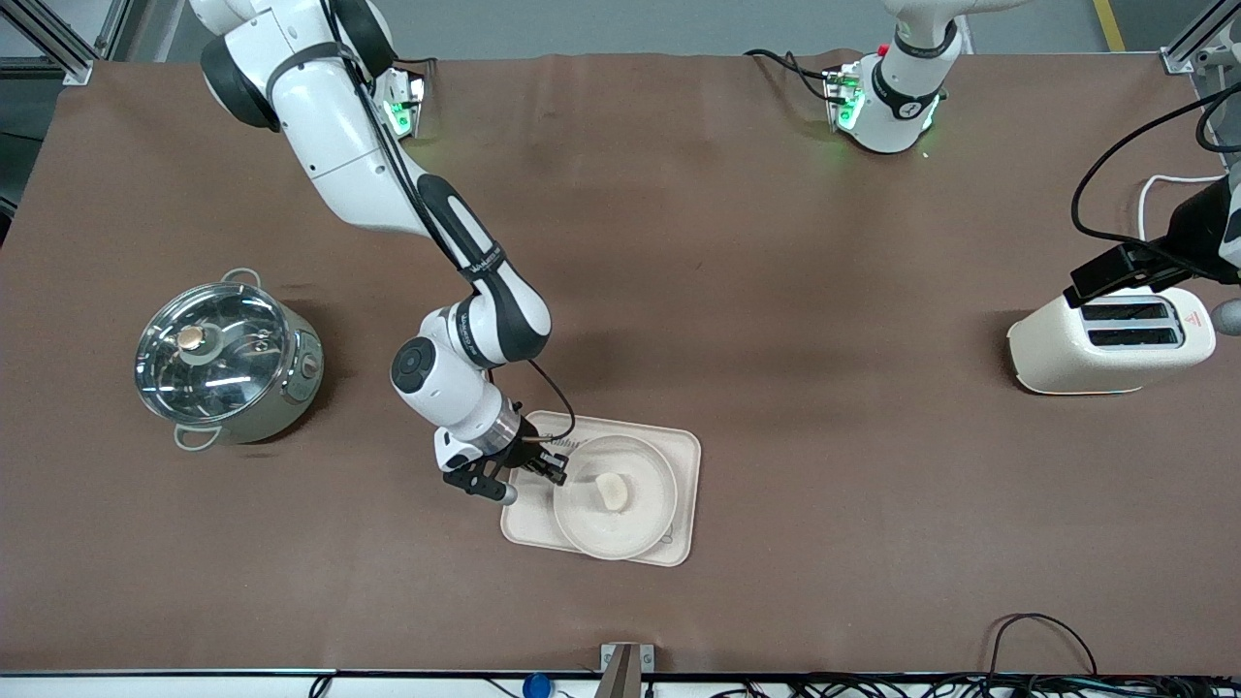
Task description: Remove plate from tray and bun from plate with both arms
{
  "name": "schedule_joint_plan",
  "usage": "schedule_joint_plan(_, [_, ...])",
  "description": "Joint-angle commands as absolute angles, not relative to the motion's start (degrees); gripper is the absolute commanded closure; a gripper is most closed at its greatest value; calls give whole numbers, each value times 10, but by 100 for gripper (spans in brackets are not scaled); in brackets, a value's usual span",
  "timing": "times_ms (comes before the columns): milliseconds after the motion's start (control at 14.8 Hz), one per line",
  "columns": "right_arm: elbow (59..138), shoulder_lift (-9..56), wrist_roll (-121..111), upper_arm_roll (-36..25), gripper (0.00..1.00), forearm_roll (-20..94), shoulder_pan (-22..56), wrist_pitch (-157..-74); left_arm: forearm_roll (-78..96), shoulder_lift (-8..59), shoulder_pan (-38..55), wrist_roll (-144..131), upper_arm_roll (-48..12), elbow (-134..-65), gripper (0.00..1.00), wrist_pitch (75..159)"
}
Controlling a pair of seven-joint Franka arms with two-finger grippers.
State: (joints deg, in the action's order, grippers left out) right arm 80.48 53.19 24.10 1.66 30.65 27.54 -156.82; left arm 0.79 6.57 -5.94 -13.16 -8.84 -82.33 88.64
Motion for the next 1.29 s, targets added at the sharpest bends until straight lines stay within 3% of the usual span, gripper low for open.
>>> schedule_joint_plan(0, [796, 524, 243, 25, 99, 357, 272, -1573, 16, 64, -52, -128, -105, -843, 0, 899])
schedule_joint_plan(475, [924, 438, 251, 32, 99, 375, 395, -1633, 74, 53, -54, -177, -159, -974, 0, 989])
schedule_joint_plan(678, [1000, 377, 267, 32, 99, 375, 444, -1631, 91, 14, -57, -178, -158, -1096, 0, 1097])
schedule_joint_plan(881, [1034, 363, 273, 26, 99, 374, 489, -1634, 89, 11, -52, -199, -170, -1205, 0, 1261])
schedule_joint_plan(1220, [1029, 382, 272, 27, 96, 373, 499, -1633, 84, 31, -49, -235, -211, -1266, 0, 1382])
